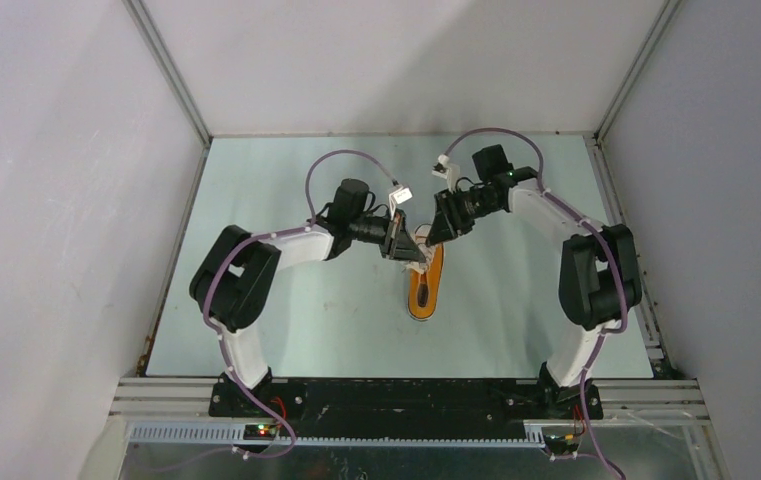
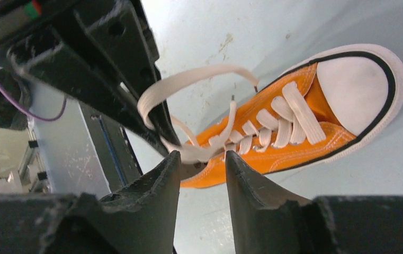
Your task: Tie the shoes
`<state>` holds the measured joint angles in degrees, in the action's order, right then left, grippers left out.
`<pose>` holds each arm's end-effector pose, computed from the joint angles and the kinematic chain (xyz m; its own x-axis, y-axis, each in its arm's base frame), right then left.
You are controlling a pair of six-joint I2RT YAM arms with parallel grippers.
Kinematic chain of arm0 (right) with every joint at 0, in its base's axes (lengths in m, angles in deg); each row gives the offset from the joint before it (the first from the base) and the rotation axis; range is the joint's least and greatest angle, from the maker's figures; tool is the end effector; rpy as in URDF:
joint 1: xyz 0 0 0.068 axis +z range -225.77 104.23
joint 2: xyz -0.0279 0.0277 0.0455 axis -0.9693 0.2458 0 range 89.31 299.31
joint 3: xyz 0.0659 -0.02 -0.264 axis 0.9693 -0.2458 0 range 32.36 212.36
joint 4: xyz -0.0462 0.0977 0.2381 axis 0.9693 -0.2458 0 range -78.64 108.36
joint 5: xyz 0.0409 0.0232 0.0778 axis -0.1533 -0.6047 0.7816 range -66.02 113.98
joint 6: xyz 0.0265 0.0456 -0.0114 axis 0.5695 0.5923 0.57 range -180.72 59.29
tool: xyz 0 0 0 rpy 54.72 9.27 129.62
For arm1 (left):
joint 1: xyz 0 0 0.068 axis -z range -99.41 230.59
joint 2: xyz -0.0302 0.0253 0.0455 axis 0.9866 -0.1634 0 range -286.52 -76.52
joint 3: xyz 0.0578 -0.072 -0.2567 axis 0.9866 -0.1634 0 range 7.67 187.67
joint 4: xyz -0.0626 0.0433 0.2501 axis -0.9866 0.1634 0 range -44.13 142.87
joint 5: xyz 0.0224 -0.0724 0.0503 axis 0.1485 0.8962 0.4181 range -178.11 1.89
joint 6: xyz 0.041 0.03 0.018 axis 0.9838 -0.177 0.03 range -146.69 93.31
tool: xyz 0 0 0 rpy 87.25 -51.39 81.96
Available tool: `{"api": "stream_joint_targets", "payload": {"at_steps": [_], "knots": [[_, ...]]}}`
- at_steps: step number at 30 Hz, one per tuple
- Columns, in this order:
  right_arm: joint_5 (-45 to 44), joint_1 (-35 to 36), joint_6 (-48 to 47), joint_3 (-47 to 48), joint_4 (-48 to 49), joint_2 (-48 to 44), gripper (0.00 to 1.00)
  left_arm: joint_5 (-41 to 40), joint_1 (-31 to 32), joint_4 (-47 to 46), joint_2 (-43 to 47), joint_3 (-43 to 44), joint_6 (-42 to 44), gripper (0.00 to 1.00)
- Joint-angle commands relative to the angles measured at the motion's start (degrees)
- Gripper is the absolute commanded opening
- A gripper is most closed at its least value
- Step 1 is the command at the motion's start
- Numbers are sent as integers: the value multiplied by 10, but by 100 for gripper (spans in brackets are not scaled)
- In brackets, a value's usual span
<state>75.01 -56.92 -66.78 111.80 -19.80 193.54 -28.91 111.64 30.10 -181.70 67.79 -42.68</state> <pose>0.3472 0.1477 0.2353 -0.7813 -0.3368 -0.5255 -0.6239 0.4478 0.6405 0.3142 -0.2247 0.1921 -0.6525 0.2281 -0.7226 0.7554 0.1198 -0.6443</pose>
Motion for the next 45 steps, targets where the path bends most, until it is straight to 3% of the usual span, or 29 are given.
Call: {"api": "stream_joint_targets", "payload": {"at_steps": [1,6,10,24,33,37,45], "knots": [[47,-6,-165,15,-90,-29,40,25,-4,-25,-7,4,25,5],[26,10,-250,18,-121,-22,46,32,-4,-25,-9,5,29,3],[3,23,-255,18,-106,-9,49,38,-4,-17,-6,6,39,3],[-45,37,-242,37,-59,15,42,37,-5,104,-4,33,148,1],[-35,62,-296,16,-53,-1,45,48,-14,25,-4,21,78,0],[-20,62,-330,14,-70,-2,47,55,-15,22,-6,20,80,0],[-23,68,-310,10,-27,7,47,78,-15,59,-6,29,124,0]]}}
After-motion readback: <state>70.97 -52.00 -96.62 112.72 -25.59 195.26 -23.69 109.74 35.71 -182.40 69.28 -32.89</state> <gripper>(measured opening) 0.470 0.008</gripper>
